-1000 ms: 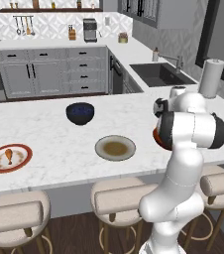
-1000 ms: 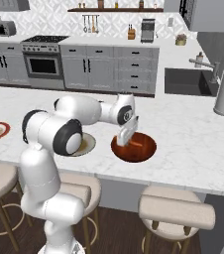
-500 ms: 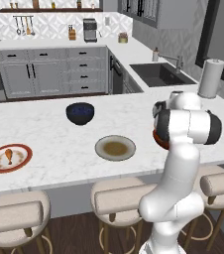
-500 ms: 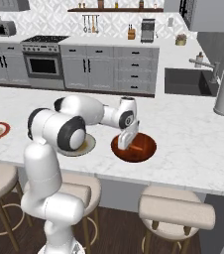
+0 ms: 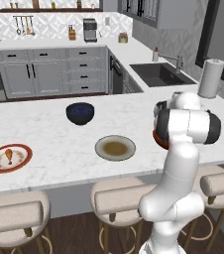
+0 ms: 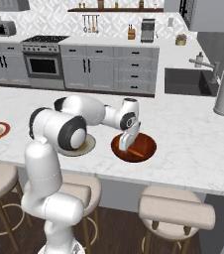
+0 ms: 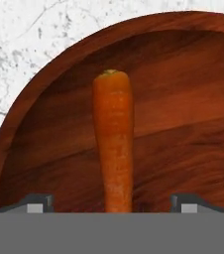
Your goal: Pick the chicken drumstick and carrot from their plates and place them in the bowl. Then put the bowl in the fridge.
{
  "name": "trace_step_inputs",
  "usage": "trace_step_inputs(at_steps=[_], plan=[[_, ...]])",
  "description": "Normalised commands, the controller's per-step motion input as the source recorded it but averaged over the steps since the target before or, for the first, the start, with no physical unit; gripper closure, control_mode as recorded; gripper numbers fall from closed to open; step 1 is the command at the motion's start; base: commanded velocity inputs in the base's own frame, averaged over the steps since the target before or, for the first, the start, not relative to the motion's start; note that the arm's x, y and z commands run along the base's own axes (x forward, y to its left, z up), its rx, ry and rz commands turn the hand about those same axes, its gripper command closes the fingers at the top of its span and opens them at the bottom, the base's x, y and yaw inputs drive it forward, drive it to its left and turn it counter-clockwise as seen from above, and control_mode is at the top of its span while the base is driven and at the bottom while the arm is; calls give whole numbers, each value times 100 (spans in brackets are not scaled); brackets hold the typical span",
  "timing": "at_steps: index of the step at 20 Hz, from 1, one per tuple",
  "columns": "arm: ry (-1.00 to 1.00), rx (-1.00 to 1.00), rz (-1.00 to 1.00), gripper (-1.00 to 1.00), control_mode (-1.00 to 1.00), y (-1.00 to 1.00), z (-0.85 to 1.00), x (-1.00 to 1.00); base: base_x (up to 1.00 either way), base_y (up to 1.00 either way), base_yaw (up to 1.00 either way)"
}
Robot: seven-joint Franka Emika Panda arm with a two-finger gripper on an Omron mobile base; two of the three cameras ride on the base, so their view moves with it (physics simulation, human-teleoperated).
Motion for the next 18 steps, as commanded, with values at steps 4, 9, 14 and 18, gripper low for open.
trace_step_inputs(at_steps=[4, 9, 14, 18], plan=[[-13, 0, 0, -100, -100, 11, 91, -24, 0, 0, 0], [-5, 0, -9, -100, -100, 68, 57, -88, 0, 0, 0], [-7, 0, -29, -100, -100, 96, 0, -97, 0, 0, 0], [-16, 0, -25, -100, -100, 96, 48, -69, 0, 0, 0]])
